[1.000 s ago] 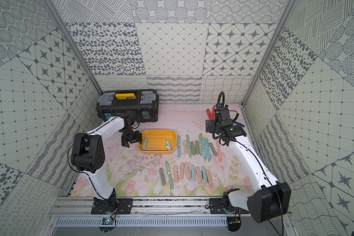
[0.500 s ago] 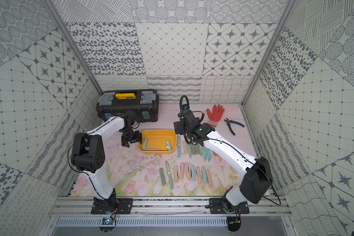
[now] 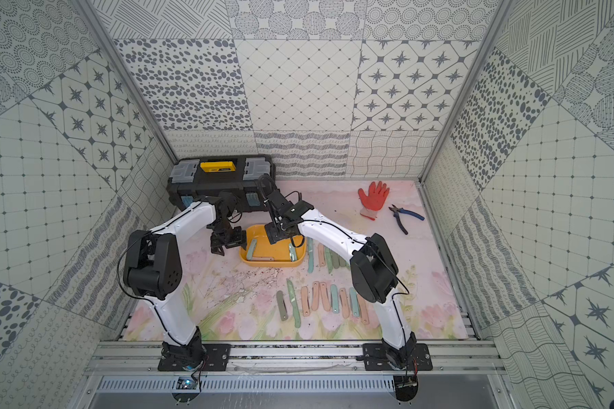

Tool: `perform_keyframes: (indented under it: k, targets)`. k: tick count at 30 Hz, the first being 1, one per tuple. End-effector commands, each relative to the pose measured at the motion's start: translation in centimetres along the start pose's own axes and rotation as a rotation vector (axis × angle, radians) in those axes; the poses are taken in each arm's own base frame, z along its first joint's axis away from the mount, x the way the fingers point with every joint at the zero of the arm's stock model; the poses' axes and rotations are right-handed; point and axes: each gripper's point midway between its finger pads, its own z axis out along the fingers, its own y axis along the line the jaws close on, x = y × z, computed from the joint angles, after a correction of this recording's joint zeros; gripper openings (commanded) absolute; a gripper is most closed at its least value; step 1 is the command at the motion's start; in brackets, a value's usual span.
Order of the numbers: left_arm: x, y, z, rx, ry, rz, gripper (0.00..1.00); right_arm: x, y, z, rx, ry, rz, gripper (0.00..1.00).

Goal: Take the fruit knife out of the storage box
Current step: Pick up the fruit knife from the storage box.

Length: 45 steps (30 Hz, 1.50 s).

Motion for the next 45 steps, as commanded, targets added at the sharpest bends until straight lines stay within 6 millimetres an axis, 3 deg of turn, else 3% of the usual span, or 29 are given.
perform_keyframes:
  k: [1, 6, 14, 20, 30, 36, 40, 45]
  targets:
    - [0.1, 0.1, -0.7, -0.004, -0.009, 0.003, 0.81, 3.3, -0.2, 1.3, 0.03, 0.181, 0.031, 0.75]
    - [0.1, 0.0, -0.8, -0.005, -0.011, 0.005, 0.81, 3.8, -1.5, 3.4, 0.109, 0.226, 0.035, 0.73]
    - [0.0, 0.1, -0.8, -0.007, -0.012, 0.004, 0.8, 3.7, -2.1, 5.5, 0.1, 0.268, 0.065, 0.64]
    - [0.0, 0.1, -0.9, -0.005, -0.013, 0.005, 0.8, 3.9, -2.7, 6.6, 0.107, 0.304, 0.063, 0.64]
    - [0.0, 0.2, -0.8, -0.01, -0.012, 0.004, 0.81, 4.7, -2.9, 7.7, 0.112, 0.358, 0.045, 0.6]
    - [0.0, 0.2, -0.9, -0.011, -0.013, 0.005, 0.8, 4.7, -2.7, 7.9, 0.103, 0.362, 0.048, 0.46]
    - [0.1, 0.1, -0.8, -0.01, -0.011, 0.005, 0.8, 4.1, -2.6, 7.7, 0.098, 0.339, 0.052, 0.43]
    - [0.0, 0.2, -0.8, -0.011, -0.012, 0.004, 0.8, 3.1, -2.3, 7.4, 0.088, 0.298, 0.05, 0.33]
